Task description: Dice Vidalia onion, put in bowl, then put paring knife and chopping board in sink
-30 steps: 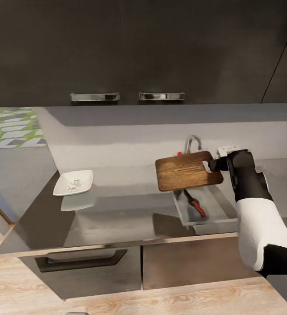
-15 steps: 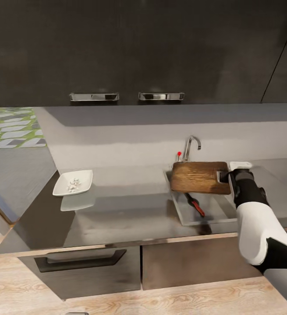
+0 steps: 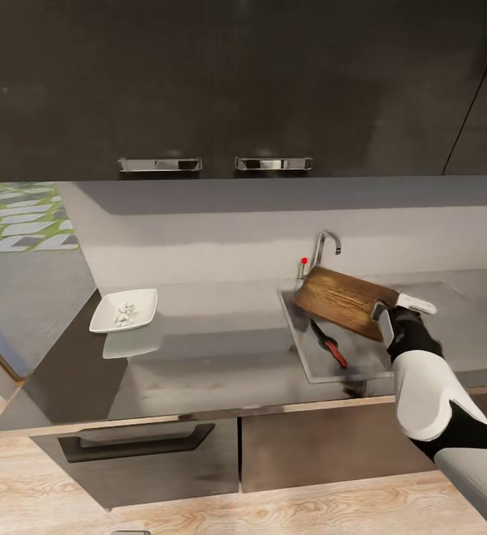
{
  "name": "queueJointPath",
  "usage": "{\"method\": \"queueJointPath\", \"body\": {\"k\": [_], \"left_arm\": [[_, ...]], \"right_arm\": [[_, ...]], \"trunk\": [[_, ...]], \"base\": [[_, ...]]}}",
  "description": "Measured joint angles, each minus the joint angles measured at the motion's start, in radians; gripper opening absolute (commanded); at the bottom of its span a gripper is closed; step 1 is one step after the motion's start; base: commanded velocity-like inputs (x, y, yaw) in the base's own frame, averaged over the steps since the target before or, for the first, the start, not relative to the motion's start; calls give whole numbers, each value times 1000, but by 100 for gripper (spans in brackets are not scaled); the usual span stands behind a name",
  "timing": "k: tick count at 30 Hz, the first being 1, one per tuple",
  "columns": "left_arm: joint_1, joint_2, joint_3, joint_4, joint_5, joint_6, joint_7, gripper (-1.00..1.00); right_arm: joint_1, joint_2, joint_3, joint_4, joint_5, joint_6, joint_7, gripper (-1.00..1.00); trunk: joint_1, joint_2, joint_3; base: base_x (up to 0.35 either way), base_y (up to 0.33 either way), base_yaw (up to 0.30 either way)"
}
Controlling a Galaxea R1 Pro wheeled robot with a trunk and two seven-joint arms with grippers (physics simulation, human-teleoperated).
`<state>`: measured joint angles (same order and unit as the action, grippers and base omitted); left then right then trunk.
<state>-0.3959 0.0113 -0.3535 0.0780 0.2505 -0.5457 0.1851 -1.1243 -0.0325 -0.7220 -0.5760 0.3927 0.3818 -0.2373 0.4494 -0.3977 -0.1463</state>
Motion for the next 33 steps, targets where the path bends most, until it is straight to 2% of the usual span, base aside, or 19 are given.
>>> {"method": "queueJointPath", "body": {"k": [3, 6, 9, 14, 16, 19, 21, 24, 25, 26, 31, 33], "left_arm": [[0, 0, 0, 0, 0, 0, 0, 100], [0, 0, 0, 0, 0, 0, 0, 100], [0, 0, 0, 0, 0, 0, 0, 100], [0, 0, 0, 0, 0, 0, 0, 100], [0, 0, 0, 0, 0, 0, 0, 100], [0, -1, 0, 0, -1, 0, 0, 100], [0, -4, 0, 0, 0, 0, 1, 100], [0, -13, 0, 0, 0, 0, 1, 100], [0, -14, 0, 0, 0, 0, 1, 100], [0, -17, 0, 0, 0, 0, 1, 100], [1, -22, 0, -1, 0, 1, 1, 100], [1, -22, 0, -1, 0, 1, 1, 100]], "right_arm": [[0, 48, 4, 5, -107, -3, -85, -100], [0, 97, 4, 4, -173, -6, -208, -100], [0, 141, 3, 4, -249, -26, -279, -100], [0, 172, 2, 13, -324, -100, -394, -100], [0, 181, 3, 17, -332, -117, -426, -100], [0, 190, 2, 19, -341, -171, -535, -100], [0, 206, 0, 20, -360, -203, -611, -100], [0, 205, 0, 9, -379, -240, -727, -100], [-1, 206, 1, 9, -388, -246, -742, -100], [-1, 206, 0, 5, -388, -265, -807, -100], [-2, 206, 1, 4, -396, -330, -893, -100], [-2, 206, 2, 5, -401, -339, -905, -100]], "trunk": [[0, 0, 0], [0, 0, 0], [0, 0, 0], [0, 0, 0], [0, 0, 0], [0, 0, 0], [0, 0, 0], [0, 0, 0], [0, 0, 0], [0, 0, 0], [0, 0, 0], [0, 0, 0]], "base": [[0, 0, 0], [0, 0, 0], [0, 0, 0], [0, 0, 0], [0, 0, 0], [0, 0, 0], [0, 0, 0], [0, 0, 0], [0, 0, 0], [0, 0, 0], [0, -134, 0], [0, -282, 0]]}}
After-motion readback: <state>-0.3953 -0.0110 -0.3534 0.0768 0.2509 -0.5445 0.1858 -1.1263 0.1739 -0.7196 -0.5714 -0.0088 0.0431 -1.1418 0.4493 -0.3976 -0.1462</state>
